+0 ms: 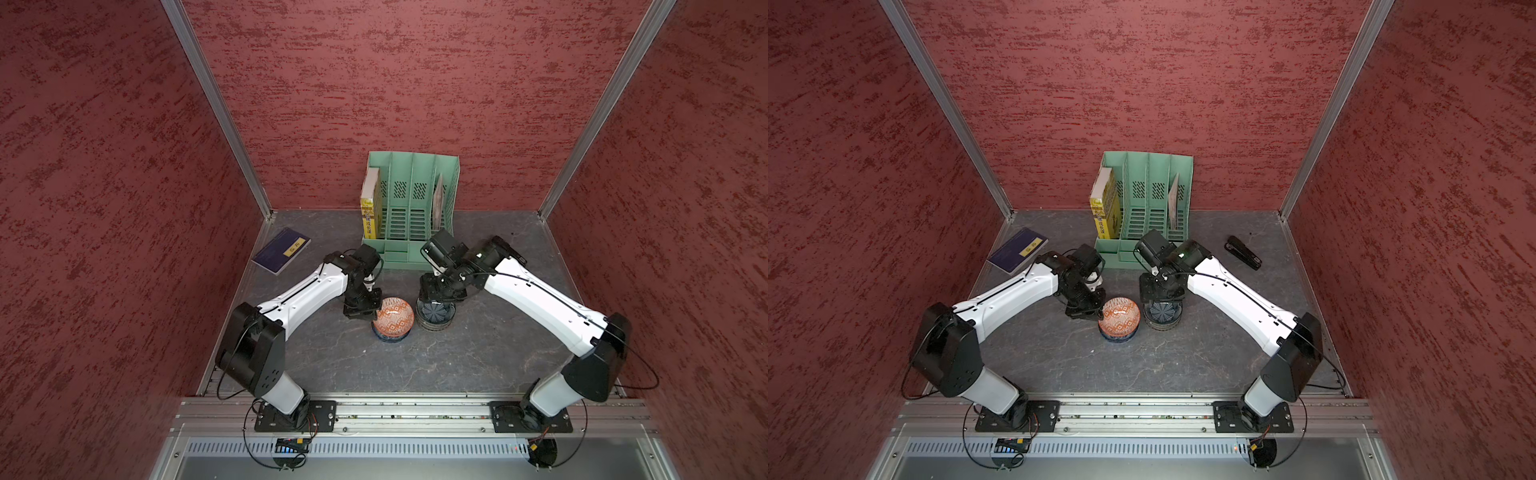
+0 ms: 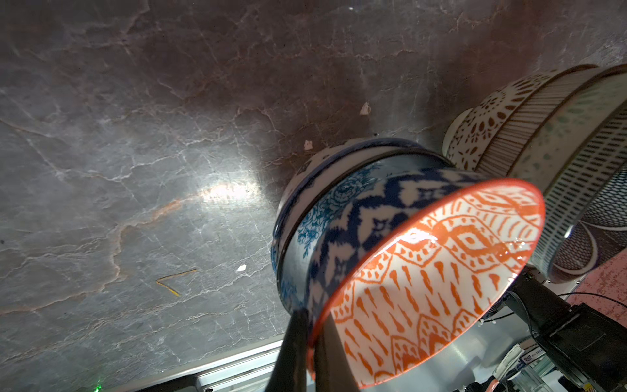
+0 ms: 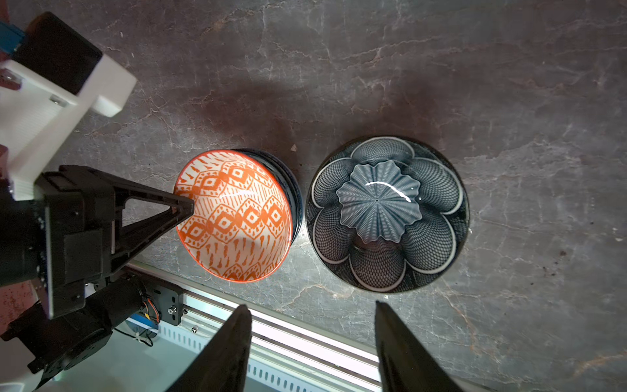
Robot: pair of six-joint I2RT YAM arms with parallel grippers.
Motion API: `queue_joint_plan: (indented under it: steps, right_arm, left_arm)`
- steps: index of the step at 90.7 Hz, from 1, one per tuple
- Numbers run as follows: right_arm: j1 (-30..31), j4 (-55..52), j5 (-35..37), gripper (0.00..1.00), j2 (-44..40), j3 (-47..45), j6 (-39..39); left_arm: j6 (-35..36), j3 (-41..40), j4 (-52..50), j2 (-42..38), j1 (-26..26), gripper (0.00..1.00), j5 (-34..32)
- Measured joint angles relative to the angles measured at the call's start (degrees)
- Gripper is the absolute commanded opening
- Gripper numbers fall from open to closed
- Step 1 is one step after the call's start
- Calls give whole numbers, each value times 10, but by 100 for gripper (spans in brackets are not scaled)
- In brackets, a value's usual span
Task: Stack the bowls
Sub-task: Place the bowl on the bowl, then reset both arms
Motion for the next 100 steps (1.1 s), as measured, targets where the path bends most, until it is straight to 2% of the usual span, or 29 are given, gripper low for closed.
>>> queue_joint_plan:
  steps: [42, 49, 58, 66, 75, 84, 89, 95, 100]
  right_arm:
    - [0, 7, -3, 60, -2, -17, 0]
    - [0, 6, -5, 60, -4, -22, 0]
    - [0, 7, -5, 60, -7, -25, 0]
    - [0, 7, -5, 60, -9, -26, 0]
    - [0, 10, 1, 64, -15, -28, -2]
    - [-5, 22, 24, 72, -33, -35, -8]
    - [-15, 38, 47, 85, -56, -47, -18]
    - [-43, 73, 88, 97, -102, -81, -30]
    - [-80, 119, 130, 98, -158, -130, -39]
  left_arm:
    - [-2, -29, 17, 1, 1, 1, 1]
    - [-2, -31, 22, 1, 1, 13, 2]
    - [-8, -33, 26, 1, 1, 37, 6]
    - [-4, -33, 28, 1, 1, 53, 7]
    - [-8, -33, 27, -5, 3, 80, 2]
    - [-13, -33, 27, -37, 10, 91, -22]
    - [-18, -33, 32, -73, 15, 99, -56]
    - [-21, -41, 59, -136, 23, 100, -118]
    - [-11, -73, 113, -208, 38, 100, -171]
